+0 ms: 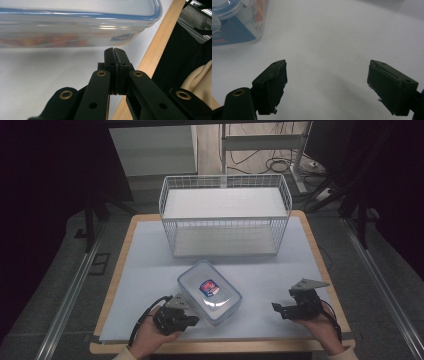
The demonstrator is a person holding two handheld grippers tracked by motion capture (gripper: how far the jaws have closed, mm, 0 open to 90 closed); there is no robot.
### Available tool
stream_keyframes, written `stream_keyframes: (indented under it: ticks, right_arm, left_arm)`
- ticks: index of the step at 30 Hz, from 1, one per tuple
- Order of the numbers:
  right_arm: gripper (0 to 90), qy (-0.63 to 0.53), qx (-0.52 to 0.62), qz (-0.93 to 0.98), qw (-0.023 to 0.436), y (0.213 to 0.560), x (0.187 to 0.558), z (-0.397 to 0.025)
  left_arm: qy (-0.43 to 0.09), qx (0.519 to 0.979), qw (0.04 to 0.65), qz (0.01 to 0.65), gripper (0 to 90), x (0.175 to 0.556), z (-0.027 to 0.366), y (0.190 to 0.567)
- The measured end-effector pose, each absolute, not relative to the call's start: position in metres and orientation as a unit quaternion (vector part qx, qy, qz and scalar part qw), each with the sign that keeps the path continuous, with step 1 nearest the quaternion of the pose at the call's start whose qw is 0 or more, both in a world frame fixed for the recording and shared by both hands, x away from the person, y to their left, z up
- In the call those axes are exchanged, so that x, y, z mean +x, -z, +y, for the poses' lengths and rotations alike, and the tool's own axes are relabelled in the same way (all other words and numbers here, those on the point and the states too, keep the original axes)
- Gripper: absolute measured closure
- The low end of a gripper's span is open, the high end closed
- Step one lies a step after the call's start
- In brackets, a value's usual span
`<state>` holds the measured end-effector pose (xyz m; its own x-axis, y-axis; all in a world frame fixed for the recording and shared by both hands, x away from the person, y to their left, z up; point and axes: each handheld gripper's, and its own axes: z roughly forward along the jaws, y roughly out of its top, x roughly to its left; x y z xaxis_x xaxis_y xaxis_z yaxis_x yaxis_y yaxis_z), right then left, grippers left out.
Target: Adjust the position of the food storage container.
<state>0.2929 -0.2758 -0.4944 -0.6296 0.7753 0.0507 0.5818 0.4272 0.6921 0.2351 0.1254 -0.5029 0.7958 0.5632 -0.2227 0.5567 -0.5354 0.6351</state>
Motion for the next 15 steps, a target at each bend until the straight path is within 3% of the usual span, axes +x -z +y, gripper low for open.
stream_keyframes:
  ticks: [15]
  right_arm:
    - [16.2,-0.344,0.405,0.836,0.139,0.496,0.294,-0.276]
  left_arm:
    - [0.01,0.889,0.345,0.3,89.9,0.241,0.099,0.512]
